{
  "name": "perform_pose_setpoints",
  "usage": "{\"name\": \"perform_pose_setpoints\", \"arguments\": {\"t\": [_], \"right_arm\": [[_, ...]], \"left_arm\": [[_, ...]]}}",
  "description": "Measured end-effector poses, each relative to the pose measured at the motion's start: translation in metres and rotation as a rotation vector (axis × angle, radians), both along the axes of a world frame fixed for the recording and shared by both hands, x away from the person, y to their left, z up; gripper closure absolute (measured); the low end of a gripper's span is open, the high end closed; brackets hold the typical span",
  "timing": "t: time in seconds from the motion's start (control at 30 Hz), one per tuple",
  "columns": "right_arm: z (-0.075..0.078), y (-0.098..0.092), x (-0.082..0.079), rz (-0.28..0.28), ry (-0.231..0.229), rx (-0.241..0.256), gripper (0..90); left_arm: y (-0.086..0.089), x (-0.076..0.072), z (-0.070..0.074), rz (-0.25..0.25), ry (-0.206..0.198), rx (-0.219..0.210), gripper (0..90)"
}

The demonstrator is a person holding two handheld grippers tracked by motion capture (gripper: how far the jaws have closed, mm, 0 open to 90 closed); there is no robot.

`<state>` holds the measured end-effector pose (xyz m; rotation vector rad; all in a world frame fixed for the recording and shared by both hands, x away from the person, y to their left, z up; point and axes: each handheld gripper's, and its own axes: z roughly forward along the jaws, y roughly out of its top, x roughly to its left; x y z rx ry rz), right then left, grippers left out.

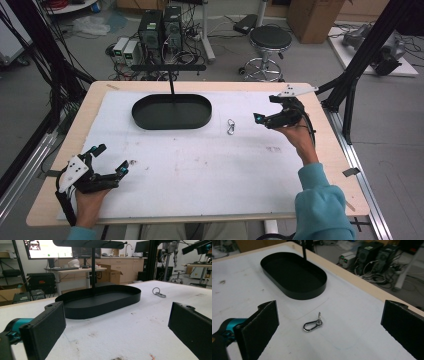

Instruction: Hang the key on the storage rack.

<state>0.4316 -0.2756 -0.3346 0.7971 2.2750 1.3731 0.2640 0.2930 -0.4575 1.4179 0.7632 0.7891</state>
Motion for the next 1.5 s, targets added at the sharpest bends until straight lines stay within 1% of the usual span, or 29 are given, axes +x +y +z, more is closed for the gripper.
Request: {"name": "perform_pose_setpoints", "arguments": {"t": [0.03,0.1,0.17,0.23,0.33,0.5,0.57,0.63,0.67,0.7,0.77,0.83,1.03,1.1,1.17,1.2,1.27,1.33,1.4,1.47,1.5], "right_arm": [[0.001,0.004,0.004,0.016,0.013,-0.01,0.6],[0.003,0.01,0.012,0.05,0.034,-0.047,0.7],[0.004,0.016,0.019,0.082,0.06,-0.067,0.7],[0.004,0.022,0.026,0.097,0.08,-0.092,0.7],[0.003,0.029,0.036,0.12,0.111,-0.091,0.7],[-0.002,0.04,0.05,0.139,0.157,-0.138,0.7],[-0.004,0.044,0.054,0.154,0.164,-0.154,0.7],[-0.008,0.047,0.056,0.155,0.18,-0.161,0.8],[-0.011,0.048,0.058,0.163,0.183,-0.168,2.0],[-0.013,0.049,0.06,0.175,0.186,-0.182,3.5],[-0.017,0.052,0.062,0.185,0.187,-0.21,3.5],[-0.021,0.054,0.064,0.187,0.201,-0.209,3.5],[-0.033,0.06,0.072,0.192,0.228,-0.234,3.5],[-0.036,0.061,0.074,0.199,0.233,-0.25,4.1],[-0.037,0.063,0.076,0.204,0.226,-0.264,5.0],[-0.038,0.064,0.077,0.209,0.233,-0.261,5.9],[-0.039,0.066,0.079,0.217,0.24,-0.274,7.4],[-0.04,0.068,0.081,0.234,0.251,-0.294,14.8],[-0.042,0.071,0.083,0.239,0.26,-0.31,16.5],[-0.044,0.073,0.084,0.247,0.265,-0.32,20.9],[-0.046,0.074,0.084,0.243,0.268,-0.328,20.9]], "left_arm": [[0.0,0.0,0.0,0.0,0.0,0.0,1.7],[0.0,0.0,0.0,0.0,0.0,0.001,1.7],[0.0,0.0,0.0,0.002,0.002,0.002,1.7],[0.0,0.0,0.0,0.003,0.001,0.003,1.7],[0.0,0.0,0.0,0.002,0.001,0.003,1.7],[0.0,0.0,0.0,0.002,0.002,0.002,1.7],[0.0,0.0,0.0,0.002,0.002,0.001,1.7],[0.0,0.0,0.0,0.002,0.002,0.001,1.7],[0.0,0.0,0.0,0.001,0.001,0.002,1.7],[0.0,0.0,0.0,0.001,0.001,0.002,1.7],[0.0,0.0,0.0,0.002,0.0,0.002,1.7],[0.0,0.0,0.0,0.001,0.0,0.001,1.7],[0.0,0.0,0.0,0.002,0.001,0.001,1.7],[0.0,0.0,0.0,0.002,0.0,0.002,1.7],[0.0,0.0,0.0,0.001,0.0,0.002,1.7],[0.0,0.0,0.0,0.001,0.001,0.001,1.7],[0.0,0.0,0.0,0.001,0.0,0.002,1.7],[0.0,0.0,0.0,0.001,0.001,0.002,1.7],[0.0,0.0,0.0,0.002,0.001,0.002,1.7],[0.0,0.0,0.0,0.001,0.001,0.002,1.7],[0.0,0.0,0.0,0.002,0.001,0.002,1.7]]}}
